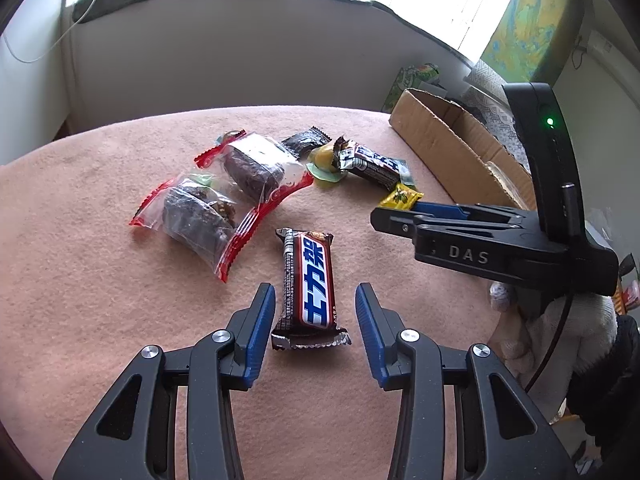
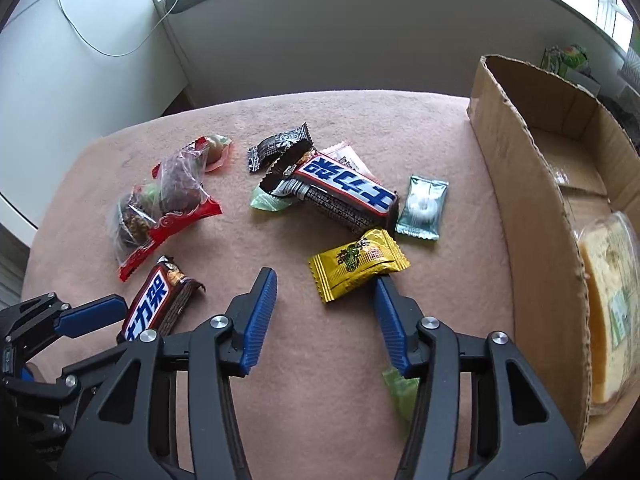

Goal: Organize snacks
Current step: 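Grasp the yellow candy with the right gripper while the left grasps the chocolate bar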

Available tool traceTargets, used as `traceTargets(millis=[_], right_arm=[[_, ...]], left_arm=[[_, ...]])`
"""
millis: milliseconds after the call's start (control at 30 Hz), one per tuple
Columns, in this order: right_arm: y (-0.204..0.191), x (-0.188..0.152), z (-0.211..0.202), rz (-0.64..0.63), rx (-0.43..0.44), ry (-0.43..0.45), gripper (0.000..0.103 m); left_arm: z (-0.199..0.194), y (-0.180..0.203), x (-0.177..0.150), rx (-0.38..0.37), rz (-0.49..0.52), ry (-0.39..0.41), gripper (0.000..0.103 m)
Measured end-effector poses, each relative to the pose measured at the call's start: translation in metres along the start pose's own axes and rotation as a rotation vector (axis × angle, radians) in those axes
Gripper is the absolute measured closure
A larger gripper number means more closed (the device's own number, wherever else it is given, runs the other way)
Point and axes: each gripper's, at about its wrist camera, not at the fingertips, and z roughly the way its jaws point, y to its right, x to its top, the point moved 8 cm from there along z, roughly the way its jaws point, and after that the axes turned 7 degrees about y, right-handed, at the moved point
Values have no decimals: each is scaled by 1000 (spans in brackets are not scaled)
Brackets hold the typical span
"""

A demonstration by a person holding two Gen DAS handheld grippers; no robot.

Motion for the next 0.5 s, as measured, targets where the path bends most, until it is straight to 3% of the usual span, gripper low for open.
traceTargets(millis=[367, 500], right_arm=[[29, 8, -1, 175, -28, 22, 53], [21, 15, 7, 131, -47, 26, 53]], left_arm=[[6, 2, 0, -3, -3, -7, 63], [7, 2, 0, -2, -5, -10, 63]])
